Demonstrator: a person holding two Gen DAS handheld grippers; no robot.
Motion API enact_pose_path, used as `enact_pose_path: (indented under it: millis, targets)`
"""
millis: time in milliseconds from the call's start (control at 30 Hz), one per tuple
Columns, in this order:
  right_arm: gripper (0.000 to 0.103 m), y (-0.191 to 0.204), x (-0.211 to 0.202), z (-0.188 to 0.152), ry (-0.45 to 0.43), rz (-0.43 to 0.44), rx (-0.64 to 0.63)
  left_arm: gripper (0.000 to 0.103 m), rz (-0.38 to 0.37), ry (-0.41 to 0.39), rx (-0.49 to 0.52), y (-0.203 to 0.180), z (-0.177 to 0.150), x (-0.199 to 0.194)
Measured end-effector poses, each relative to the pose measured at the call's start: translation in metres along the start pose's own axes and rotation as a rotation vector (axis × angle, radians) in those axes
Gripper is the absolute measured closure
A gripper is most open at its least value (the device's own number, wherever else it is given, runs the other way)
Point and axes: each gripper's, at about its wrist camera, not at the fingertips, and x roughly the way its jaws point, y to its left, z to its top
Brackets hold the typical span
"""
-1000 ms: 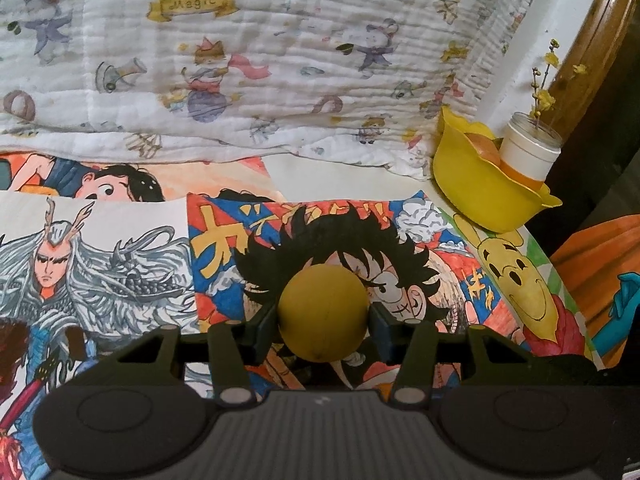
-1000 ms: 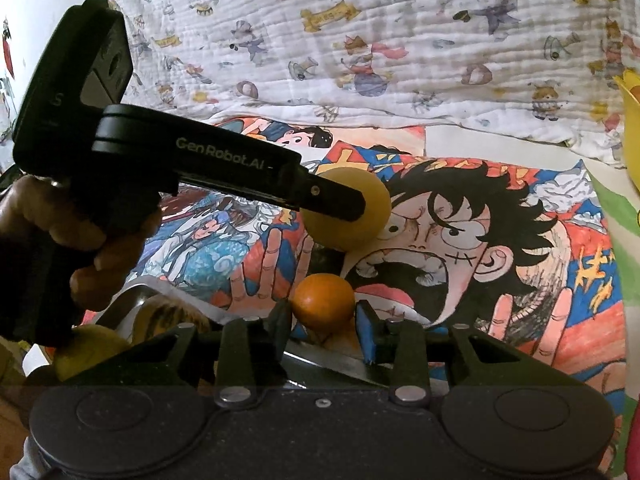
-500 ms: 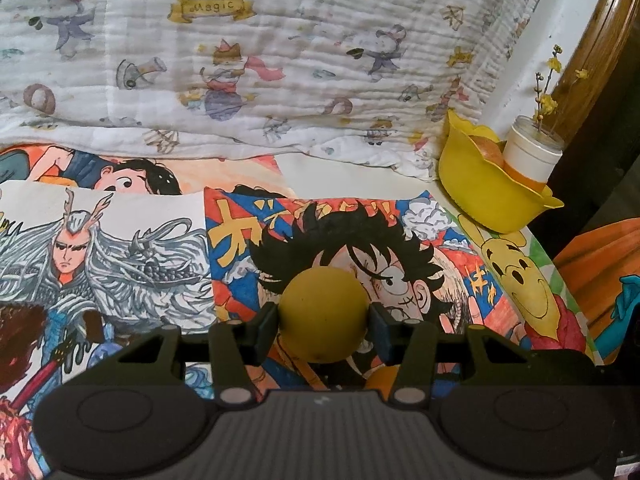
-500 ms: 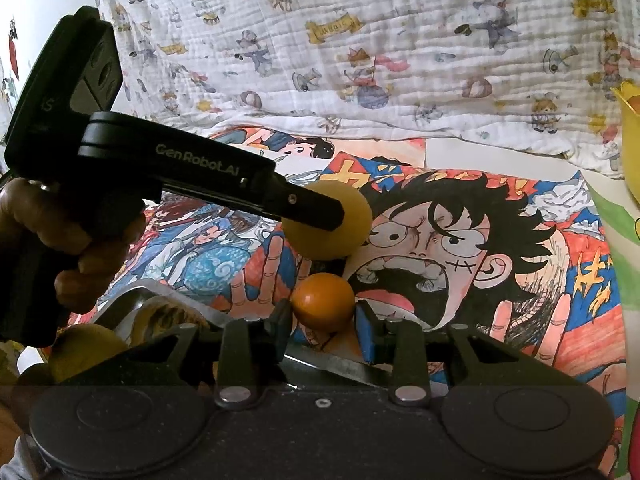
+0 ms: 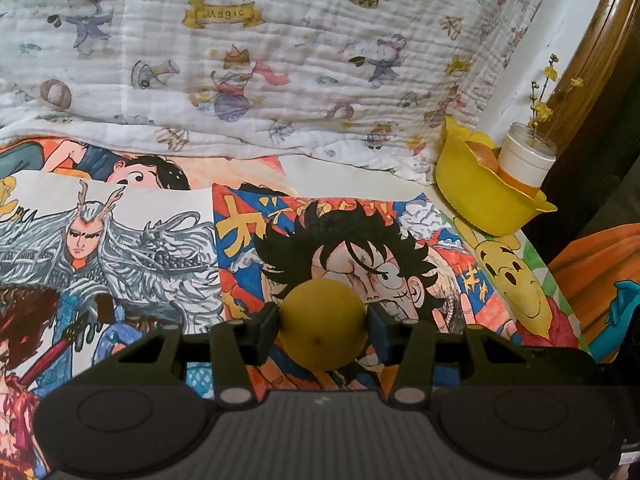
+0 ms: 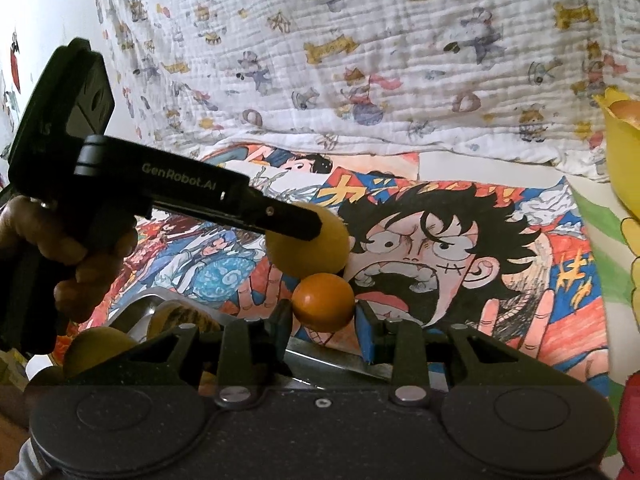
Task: Organize fruits
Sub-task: 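Carry the yellow round fruit and small orange back over the metal tray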
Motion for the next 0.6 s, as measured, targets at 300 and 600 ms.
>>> enact_pose_path:
  millis: [300, 600]
  targets:
    - [0.067, -0.004, -0.02, -0.003, -0.045, -0.016, 0.022, 0.053, -0.011, -0.007, -0.003, -0.007, -0.007, -0.009]
    - [0.067, -0.005, -0.035, -0.015, -0.055, -0.024, 0.036, 0.054, -0.004, -0.009, 0.009, -0.012, -0.015, -0.015]
